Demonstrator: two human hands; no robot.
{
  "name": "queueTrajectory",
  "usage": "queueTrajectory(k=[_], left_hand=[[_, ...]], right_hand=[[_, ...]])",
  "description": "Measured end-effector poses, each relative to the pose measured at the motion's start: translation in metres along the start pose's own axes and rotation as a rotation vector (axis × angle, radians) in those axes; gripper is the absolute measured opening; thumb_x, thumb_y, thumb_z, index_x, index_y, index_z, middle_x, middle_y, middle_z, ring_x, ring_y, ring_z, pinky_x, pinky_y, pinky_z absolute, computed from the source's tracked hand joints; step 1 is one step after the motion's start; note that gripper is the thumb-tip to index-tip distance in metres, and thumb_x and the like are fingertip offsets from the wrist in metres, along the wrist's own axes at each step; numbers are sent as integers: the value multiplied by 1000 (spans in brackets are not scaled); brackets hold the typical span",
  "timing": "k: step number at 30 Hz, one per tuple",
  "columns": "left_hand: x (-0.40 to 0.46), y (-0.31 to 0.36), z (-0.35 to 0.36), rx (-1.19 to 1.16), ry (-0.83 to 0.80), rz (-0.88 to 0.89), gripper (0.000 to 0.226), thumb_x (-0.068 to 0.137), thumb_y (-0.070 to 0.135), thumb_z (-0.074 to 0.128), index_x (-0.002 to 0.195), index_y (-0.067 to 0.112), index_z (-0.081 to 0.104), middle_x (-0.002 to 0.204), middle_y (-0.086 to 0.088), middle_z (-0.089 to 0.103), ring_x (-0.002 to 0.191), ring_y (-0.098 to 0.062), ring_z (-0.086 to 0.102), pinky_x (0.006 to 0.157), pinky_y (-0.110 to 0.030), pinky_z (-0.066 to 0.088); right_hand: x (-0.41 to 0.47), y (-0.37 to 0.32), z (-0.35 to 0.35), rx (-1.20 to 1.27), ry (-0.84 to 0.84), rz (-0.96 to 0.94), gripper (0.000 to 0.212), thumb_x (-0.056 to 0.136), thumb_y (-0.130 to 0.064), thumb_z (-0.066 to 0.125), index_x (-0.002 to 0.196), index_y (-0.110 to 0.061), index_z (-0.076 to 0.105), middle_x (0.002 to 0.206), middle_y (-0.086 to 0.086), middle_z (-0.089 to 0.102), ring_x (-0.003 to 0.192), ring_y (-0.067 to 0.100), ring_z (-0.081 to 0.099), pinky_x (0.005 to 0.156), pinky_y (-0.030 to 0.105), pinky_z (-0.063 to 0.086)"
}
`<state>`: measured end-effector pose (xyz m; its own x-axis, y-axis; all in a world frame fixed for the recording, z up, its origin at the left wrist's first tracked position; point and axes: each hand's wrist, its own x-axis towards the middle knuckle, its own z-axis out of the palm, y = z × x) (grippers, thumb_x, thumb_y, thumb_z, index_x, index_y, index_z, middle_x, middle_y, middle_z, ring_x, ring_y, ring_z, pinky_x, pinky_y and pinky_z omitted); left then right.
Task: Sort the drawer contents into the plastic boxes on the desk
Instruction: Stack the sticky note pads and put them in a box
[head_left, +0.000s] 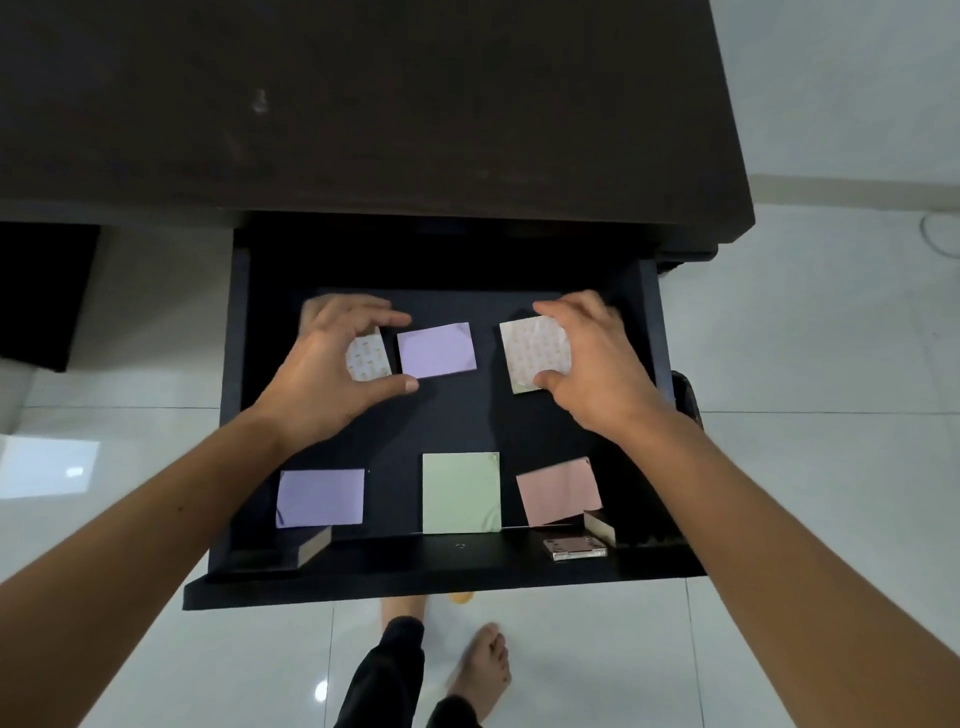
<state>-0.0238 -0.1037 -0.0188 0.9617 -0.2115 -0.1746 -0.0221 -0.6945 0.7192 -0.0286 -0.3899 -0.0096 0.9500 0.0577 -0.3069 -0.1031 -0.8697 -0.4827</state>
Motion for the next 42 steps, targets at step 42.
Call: queueTrajectory(k=[42], left_hand=[[-1, -12, -8, -276, 0, -315, 32, 85, 14, 88, 106, 31, 70, 104, 3, 76, 94, -20, 77, 84, -49, 65]], right_hand=[[-10, 5, 6, 873, -10, 195, 37, 96, -4, 73, 119, -33, 71, 114, -2, 76, 102, 12, 76, 85, 29, 64]])
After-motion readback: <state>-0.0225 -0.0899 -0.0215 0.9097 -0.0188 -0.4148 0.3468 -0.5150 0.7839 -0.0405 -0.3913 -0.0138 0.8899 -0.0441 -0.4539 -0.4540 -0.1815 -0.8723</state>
